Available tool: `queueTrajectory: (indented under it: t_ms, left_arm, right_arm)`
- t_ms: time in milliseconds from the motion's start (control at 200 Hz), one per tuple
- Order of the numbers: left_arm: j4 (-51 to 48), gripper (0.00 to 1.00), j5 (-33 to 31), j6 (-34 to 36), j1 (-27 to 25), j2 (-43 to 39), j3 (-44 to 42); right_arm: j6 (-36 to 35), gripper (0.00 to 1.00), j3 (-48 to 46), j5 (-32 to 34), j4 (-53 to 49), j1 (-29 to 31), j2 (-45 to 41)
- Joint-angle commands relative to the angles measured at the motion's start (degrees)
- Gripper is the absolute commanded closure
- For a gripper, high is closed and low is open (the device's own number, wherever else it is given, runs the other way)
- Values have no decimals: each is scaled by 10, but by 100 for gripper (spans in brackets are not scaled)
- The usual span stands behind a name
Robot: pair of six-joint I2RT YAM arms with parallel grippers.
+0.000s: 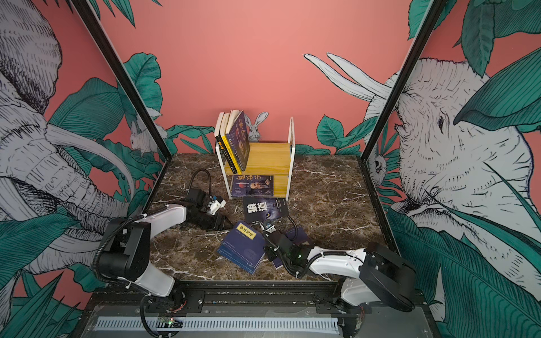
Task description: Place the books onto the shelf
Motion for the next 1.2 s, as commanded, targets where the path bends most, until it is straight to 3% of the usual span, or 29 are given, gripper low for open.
queueTrajectory:
  t_ms: [0, 325, 475, 805, 1190]
  left_arm:
    - [-9, 30, 8, -3, -2, 5, 11]
    - [-34, 32, 18, -13, -2, 52, 44]
    - [-46, 41, 43, -22, -7, 57, 51]
    - [-54, 45, 65, -24, -27, 76, 67]
    - [-46, 56, 107, -46, -30, 61, 64]
  right_arm:
    - [14, 83, 10, 4, 44, 4, 23]
    - [43, 83, -8, -6, 105, 2, 79]
    - [53, 83, -12, -3, 97, -1, 97]
    - [67, 83, -27, 0, 96, -8, 90]
    - [64, 83, -4, -33, 124, -7, 137]
